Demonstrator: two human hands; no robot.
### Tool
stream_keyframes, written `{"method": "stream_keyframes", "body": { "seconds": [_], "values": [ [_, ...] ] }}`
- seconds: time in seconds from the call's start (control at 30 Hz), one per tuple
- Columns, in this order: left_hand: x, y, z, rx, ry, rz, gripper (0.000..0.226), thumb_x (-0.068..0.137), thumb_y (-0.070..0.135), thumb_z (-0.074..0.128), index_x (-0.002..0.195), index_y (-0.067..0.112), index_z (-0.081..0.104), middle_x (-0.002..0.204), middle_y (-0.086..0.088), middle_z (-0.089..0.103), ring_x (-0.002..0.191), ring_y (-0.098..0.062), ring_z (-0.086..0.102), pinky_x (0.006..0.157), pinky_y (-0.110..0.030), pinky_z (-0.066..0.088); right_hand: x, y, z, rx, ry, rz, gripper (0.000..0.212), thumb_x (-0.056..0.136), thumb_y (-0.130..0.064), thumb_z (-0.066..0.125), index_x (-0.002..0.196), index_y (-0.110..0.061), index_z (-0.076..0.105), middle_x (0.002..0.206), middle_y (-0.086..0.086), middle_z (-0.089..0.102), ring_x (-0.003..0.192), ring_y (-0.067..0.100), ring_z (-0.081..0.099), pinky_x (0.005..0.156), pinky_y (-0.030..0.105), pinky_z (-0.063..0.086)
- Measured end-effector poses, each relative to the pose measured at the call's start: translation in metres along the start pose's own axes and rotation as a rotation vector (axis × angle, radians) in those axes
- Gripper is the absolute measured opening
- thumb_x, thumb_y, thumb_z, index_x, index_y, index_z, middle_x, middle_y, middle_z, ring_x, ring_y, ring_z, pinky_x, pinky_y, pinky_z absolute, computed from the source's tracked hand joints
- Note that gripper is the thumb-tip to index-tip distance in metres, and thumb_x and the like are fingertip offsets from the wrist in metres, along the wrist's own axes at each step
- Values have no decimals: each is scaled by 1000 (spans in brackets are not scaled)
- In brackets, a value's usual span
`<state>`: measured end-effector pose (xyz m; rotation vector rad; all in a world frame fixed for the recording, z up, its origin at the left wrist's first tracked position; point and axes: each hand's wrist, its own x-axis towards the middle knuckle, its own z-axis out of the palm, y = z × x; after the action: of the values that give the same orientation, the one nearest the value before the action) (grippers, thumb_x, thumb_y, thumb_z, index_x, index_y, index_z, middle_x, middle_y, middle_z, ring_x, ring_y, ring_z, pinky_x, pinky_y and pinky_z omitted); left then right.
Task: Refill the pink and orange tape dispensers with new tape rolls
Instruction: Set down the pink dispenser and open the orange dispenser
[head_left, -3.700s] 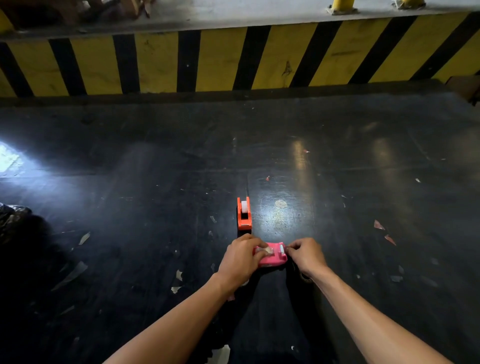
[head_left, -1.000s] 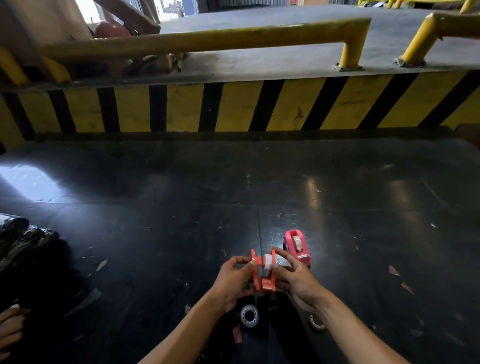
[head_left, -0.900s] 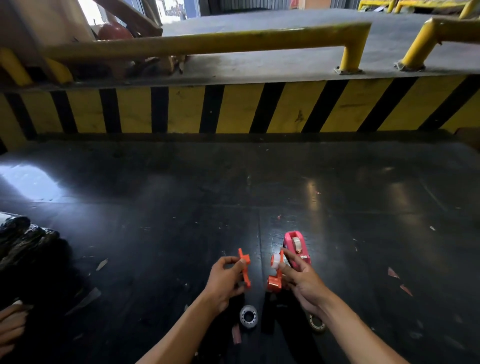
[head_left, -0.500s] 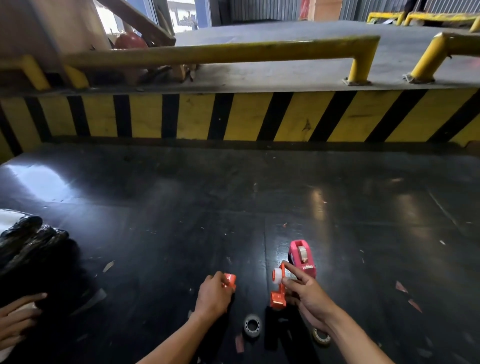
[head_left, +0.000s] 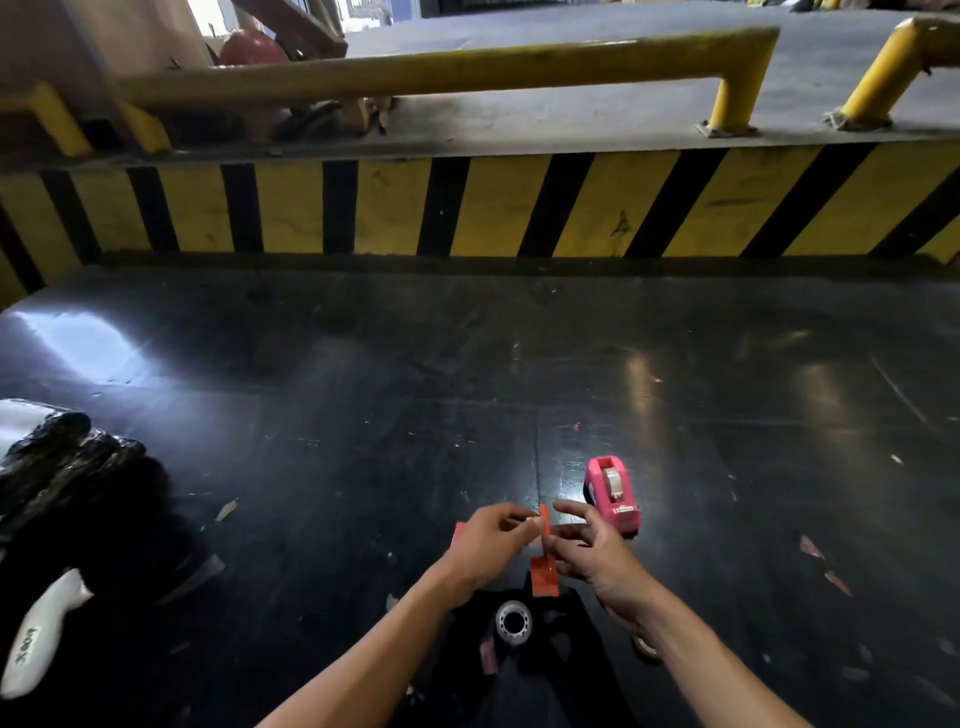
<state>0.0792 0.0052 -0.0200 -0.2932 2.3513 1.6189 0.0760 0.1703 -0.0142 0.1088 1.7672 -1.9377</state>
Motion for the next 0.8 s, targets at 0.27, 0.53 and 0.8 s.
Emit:
{"method": "stream_keyframes", "body": {
  "seconds": [0.27,0.53,0.8],
  "values": [
    [9,-23,-4,190,188,30,29,78,20,80,103,17,65,99,-1,69,85,-12,64,66,-9,46,2,6,-14,61,141,13,36,88,-2,62,122,-12,52,98,10,65,71,15,67,61,27,53],
    [13,-44,13,977,50,192,36,87,27,61,122,22,54,119,-7,65,111,-30,58,98,-38,42,1,14,-16,67,152,9,35,87,-2,63,119,-15,55,94,10,67,70,17,66,59,25,53],
    [-32,-48,7,848,-6,363,33,93,39,54,120,22,52,120,0,51,111,-21,52,85,-34,49,1,25,-29,94,210,10,36,87,-3,64,120,-15,56,99,14,63,80,27,66,62,31,56]
  ]
}}
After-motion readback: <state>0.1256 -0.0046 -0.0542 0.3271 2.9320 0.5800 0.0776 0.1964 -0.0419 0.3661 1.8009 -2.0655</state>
